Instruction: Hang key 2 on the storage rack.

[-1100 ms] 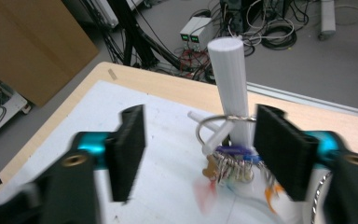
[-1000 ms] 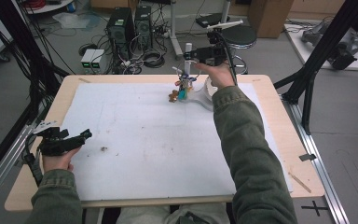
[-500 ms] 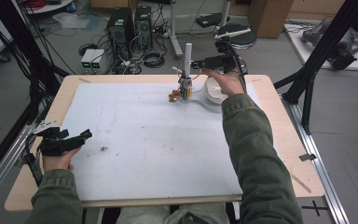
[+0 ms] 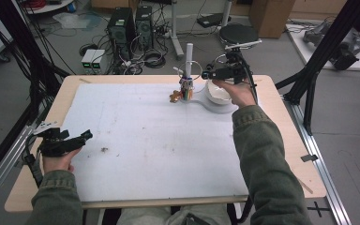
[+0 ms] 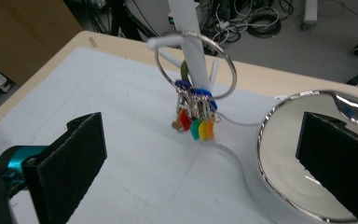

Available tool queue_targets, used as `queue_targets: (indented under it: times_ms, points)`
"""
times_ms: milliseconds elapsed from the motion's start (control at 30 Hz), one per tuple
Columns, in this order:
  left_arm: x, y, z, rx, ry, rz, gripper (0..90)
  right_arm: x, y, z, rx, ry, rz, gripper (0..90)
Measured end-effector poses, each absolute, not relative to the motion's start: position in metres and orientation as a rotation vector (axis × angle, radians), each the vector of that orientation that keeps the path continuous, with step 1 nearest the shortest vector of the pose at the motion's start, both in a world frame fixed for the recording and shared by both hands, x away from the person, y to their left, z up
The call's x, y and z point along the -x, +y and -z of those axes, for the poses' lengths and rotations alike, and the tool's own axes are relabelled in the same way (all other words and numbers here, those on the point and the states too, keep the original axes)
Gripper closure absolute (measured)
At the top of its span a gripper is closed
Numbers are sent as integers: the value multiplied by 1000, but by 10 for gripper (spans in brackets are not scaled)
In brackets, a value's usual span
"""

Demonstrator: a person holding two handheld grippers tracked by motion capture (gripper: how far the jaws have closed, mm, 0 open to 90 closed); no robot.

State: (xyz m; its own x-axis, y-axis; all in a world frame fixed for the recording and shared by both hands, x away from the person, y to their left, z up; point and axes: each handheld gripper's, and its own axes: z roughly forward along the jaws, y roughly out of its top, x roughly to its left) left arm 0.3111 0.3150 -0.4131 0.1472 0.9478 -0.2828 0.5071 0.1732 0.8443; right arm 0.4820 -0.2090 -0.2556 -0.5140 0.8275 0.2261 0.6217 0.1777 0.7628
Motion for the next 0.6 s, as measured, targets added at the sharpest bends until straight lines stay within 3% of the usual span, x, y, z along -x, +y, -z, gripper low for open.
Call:
queue_targets:
  times_ms: [600]
  points:
    - [-311, 315, 413, -1475, 1496, -583, 48, -456, -233, 279, -1402, 2193, -1283, 7]
